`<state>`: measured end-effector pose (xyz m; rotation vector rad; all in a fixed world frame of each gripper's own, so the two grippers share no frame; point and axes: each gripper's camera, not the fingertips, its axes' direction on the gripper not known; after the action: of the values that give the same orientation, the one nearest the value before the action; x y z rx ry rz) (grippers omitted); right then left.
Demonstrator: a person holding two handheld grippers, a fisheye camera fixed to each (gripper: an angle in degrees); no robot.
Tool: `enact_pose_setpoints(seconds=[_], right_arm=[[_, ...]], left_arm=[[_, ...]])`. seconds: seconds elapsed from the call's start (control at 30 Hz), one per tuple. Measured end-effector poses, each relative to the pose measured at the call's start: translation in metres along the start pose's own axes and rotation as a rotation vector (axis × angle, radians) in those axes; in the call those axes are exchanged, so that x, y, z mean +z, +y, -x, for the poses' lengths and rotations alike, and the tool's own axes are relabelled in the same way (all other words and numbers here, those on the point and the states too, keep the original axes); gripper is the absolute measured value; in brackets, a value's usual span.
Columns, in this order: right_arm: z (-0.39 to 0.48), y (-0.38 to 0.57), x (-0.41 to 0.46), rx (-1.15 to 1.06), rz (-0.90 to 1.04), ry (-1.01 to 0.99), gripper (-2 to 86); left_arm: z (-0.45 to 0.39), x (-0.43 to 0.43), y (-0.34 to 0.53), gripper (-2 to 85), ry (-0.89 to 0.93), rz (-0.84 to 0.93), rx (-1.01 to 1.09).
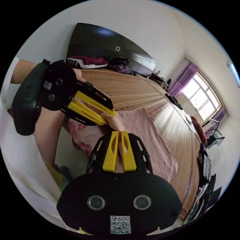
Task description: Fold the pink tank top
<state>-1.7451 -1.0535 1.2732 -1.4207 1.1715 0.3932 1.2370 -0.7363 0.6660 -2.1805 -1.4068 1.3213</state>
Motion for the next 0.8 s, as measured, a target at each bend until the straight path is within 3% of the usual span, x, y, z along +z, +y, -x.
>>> enact_pose_setpoints(seconds=[0.3, 0.6, 0.8], right_arm=[[0.024, 0.009, 0.019, 0.01, -0.012, 0.042, -0.8], [0.055, 0.013, 0.029, 0.032, -0.033, 0.021, -0.4], [0.117, 0.013, 0.038, -0.141, -0.073, 0.079, 6.3]], left_arm=[[-0.022, -0.029, -0.024, 10.6, 0.048, 0.018, -0.009], [-0.076, -0.01, -0.072, 5.7, -0.081, 0.039, -0.009], [-0.09, -0.027, -0.091, 3.4, -0.058, 0.013, 0.035]])
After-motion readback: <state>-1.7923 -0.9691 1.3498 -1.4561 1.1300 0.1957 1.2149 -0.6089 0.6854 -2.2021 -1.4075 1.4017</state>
